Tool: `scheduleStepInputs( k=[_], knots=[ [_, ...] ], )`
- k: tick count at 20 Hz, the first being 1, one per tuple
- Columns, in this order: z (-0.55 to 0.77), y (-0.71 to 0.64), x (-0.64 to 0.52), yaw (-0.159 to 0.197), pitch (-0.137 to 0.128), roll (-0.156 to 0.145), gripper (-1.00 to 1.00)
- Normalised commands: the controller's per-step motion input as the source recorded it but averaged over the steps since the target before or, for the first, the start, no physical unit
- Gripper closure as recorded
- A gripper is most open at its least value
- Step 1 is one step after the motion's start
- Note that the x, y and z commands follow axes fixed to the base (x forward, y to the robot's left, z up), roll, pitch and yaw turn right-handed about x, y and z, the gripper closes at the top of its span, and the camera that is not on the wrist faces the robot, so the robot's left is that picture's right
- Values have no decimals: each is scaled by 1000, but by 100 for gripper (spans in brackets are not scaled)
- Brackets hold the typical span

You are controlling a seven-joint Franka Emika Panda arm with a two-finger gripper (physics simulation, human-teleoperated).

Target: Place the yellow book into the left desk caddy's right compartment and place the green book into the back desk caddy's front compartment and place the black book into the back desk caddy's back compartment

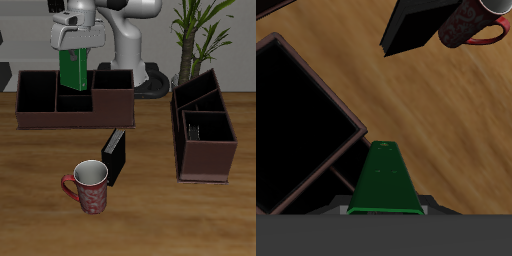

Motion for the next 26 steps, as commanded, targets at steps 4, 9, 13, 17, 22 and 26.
scheduleStepInputs(
  k=[4, 9, 13, 17, 22, 26],
  knots=[
    [-136, -128, -186, 183, 16, -24, 100],
    [-80, -199, -106, 162, 27, -52, 100],
    [-91, -212, 0, 183, 7, -77, 100],
    [-54, -160, -104, 297, -65, -82, 100],
    [-33, -29, -42, 135, 4, -30, 100],
    [27, -17, 16, 141, -33, -38, 100]
  ],
)
